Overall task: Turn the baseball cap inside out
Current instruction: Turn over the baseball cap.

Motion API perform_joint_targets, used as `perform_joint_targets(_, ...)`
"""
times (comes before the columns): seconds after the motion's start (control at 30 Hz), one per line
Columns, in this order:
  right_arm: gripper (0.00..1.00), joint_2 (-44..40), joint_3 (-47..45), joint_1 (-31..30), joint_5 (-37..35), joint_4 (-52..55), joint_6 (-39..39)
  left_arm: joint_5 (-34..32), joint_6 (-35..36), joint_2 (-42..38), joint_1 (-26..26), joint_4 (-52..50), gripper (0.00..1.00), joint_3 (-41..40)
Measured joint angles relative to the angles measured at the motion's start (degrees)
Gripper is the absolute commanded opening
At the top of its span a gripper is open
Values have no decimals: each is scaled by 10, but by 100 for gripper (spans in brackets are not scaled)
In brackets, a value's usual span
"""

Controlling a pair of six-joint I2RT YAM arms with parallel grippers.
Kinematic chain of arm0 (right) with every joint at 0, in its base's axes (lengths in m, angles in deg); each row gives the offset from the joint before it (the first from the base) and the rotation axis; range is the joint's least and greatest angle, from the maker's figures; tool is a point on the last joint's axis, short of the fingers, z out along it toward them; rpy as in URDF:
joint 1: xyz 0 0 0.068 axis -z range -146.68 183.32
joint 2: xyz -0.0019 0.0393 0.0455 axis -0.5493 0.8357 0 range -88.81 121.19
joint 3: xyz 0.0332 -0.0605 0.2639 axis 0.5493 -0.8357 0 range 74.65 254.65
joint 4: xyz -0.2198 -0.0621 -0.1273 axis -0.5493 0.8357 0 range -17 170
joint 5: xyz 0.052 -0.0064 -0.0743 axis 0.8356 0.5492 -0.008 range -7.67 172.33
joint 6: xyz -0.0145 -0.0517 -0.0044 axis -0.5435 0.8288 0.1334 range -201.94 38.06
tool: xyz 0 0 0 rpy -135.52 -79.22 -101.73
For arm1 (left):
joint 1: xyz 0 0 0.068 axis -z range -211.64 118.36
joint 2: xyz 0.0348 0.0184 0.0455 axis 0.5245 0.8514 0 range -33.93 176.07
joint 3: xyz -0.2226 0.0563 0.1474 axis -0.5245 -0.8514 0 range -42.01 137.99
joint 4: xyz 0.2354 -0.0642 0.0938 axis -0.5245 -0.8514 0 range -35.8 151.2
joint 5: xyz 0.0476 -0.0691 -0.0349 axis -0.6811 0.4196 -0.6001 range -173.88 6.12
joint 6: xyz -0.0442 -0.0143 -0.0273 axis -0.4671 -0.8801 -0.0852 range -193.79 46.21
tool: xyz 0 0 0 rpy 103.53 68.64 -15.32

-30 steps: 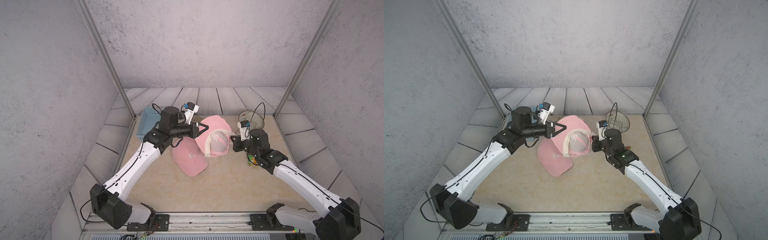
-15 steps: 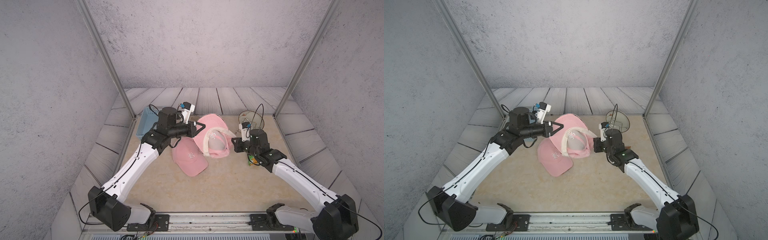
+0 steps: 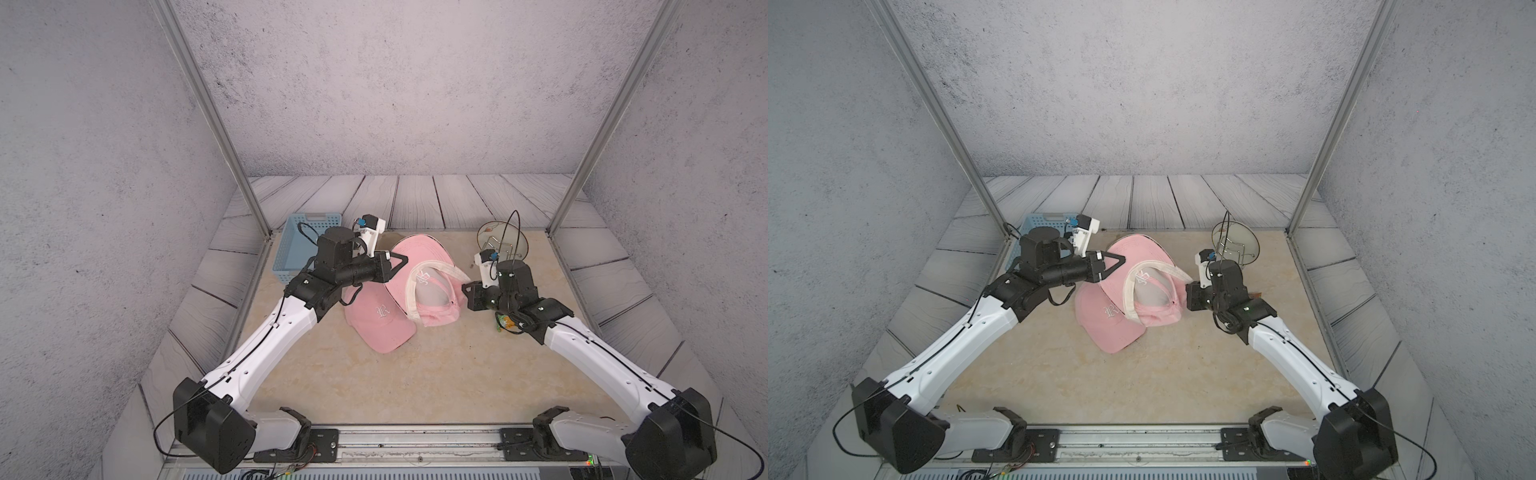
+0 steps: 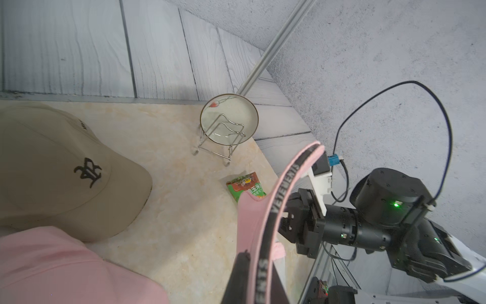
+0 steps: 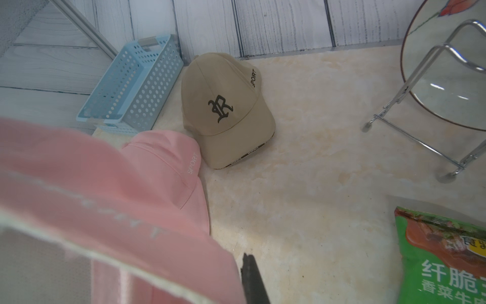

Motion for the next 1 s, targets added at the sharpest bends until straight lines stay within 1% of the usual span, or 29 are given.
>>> perform_joint_targets(0.07,38,-19,-14,7,15,0,7,21,-6,6,-2,13,0,-1)
perform_joint_targets(0.1,44,-31,-21,9,17,2,12,28,-6,9,-3,18,0,-1)
perform_joint_targets(0.17,50,-60,-37,13,12,8,24,35,1,10,-2,24,0,-1)
perform_joint_targets(0.3,50,-136,-72,16,-6,13,49,28,12,10,5,27,0,-1)
perform_joint_targets(0.4,48,-189,-100,16,0,7,63,7,14,10,12,34,0,-1)
perform_joint_targets(0.47,42,-224,-119,16,25,3,73,-13,13,11,19,47,0,-1)
perform_joint_targets(0.57,34,-245,-130,17,76,-9,84,-30,8,20,26,61,0,-1)
perform_joint_targets(0.7,14,-242,-130,16,146,-42,82,-29,-13,46,41,80,0,-1)
perform_joint_targets(0.77,7,-233,-130,15,168,-65,79,-23,-24,58,51,86,0,-1)
perform_joint_targets(0.93,0,-195,-131,5,186,-125,63,-3,-42,68,75,101,0,-1)
perform_joint_targets(1.0,0,-177,-130,-1,183,-143,59,4,-51,68,82,113,0,-1)
